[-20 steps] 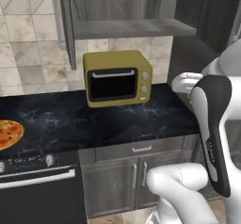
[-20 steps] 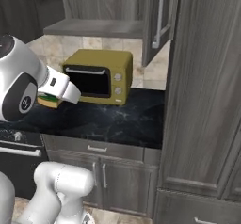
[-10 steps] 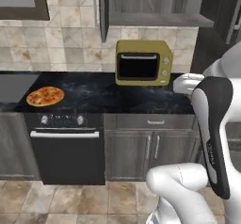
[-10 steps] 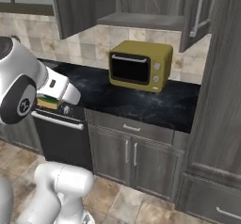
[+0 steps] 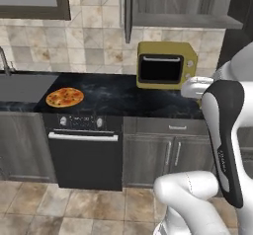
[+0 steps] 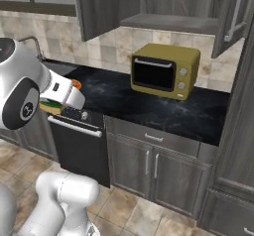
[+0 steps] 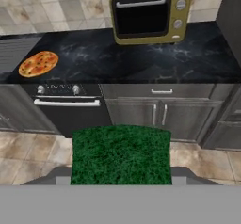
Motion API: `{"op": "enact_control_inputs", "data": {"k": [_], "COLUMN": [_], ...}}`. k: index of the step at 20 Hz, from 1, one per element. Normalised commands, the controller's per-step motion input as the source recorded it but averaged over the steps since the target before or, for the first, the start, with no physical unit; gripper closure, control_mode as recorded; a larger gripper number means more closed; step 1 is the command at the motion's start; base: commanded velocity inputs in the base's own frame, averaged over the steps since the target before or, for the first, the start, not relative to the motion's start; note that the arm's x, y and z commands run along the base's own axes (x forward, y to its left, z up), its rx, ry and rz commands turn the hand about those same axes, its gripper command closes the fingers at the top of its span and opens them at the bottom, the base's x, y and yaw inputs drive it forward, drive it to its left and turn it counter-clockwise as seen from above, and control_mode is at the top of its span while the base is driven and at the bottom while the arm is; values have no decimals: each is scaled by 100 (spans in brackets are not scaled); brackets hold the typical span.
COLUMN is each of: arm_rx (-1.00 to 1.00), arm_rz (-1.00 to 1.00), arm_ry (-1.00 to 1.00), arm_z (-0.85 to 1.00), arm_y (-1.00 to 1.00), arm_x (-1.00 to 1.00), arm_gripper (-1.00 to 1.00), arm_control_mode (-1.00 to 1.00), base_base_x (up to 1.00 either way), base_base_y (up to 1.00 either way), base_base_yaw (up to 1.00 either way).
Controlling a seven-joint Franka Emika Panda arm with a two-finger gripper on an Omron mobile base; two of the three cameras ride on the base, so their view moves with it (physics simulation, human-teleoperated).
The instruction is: Open the cabinet. Pick the sponge and place it next to the sink. Then close the cabinet.
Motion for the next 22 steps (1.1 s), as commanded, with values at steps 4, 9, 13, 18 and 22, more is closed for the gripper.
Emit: {"op": "enact_control_inputs", "data": {"k": [4,9,13,18,22], "arm_rx": [0,0,0,0,0], "arm_rz": [0,0,0,0,0], "arm_ry": [0,0,0,0,0], "arm_z": [0,0,0,0,0], "arm_y": [0,0,0,0,0], "arm_x": [0,0,0,0,0], "arm_gripper": [100,100,100,100,100], "arm_control_mode": [100,100,100,100,100], "base_base_x": [0,-12,2,34,70], "base_base_y": [100,100,100,100,100], "base_base_yaw": [-3,-5,-13,-20,-4]}}
